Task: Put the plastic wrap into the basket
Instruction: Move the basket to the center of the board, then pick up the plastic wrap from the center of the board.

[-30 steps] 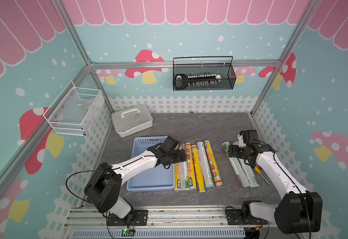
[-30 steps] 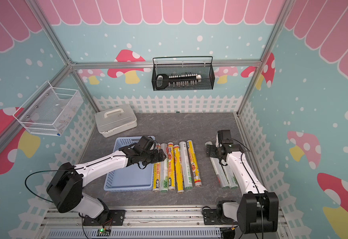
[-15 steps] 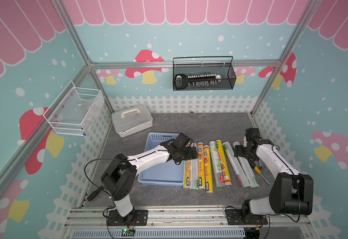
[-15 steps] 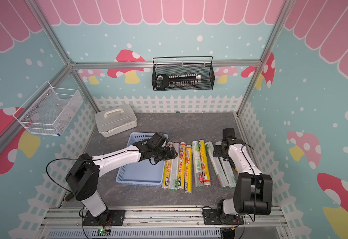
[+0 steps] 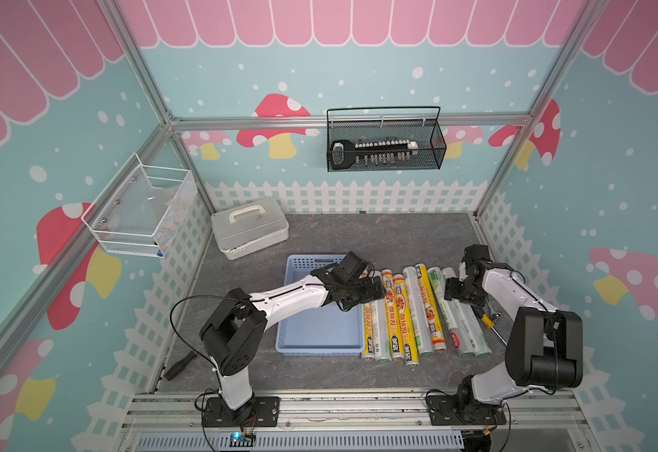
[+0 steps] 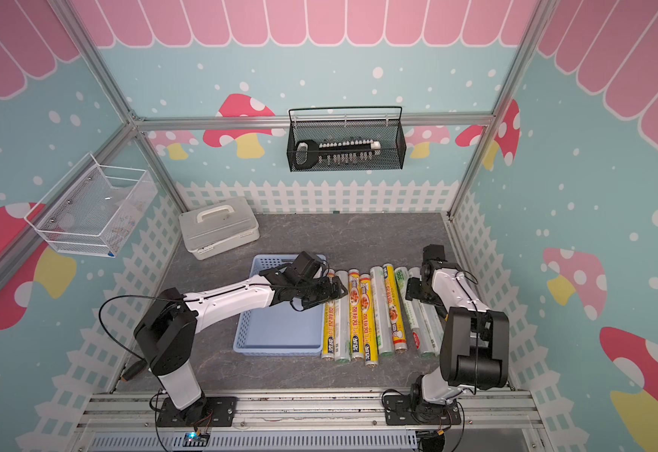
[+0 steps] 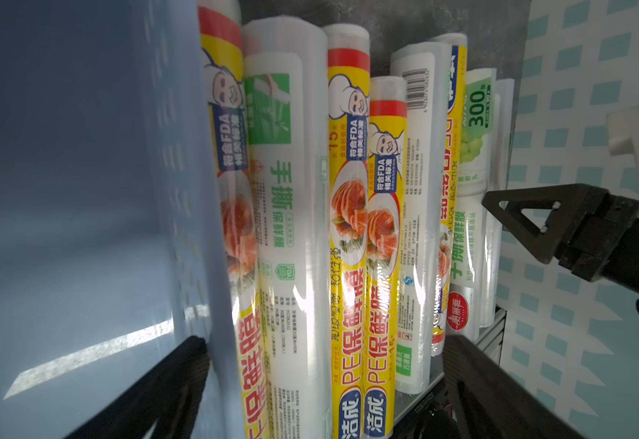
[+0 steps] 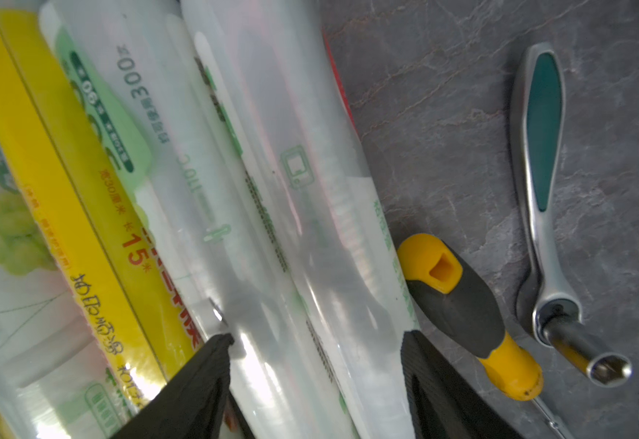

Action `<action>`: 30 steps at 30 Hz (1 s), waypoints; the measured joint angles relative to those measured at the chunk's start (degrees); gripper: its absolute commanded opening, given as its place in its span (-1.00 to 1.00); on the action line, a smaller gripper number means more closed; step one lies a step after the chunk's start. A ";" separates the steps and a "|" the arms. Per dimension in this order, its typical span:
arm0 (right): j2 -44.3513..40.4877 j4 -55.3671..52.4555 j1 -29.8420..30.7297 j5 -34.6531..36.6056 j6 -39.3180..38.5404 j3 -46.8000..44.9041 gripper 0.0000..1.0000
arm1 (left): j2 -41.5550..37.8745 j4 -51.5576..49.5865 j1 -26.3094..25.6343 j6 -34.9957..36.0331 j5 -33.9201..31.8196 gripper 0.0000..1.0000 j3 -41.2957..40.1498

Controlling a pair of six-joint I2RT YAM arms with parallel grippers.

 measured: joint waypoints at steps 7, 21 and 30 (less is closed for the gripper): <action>0.02 0.22 -0.31 -1.20 -0.37 0.00 0.43 | -2.80 -0.33 -0.20 0.02 -1.99 0.98 -0.15; -7.17 -0.68 -2.38 0.94 -1.05 -0.17 0.18 | -9.99 -4.26 -1.66 8.70 -7.87 0.94 2.93; -0.35 -1.05 -2.75 2.25 -2.51 -0.09 0.14 | -0.37 -8.98 -9.81 18.80 -7.78 0.97 20.68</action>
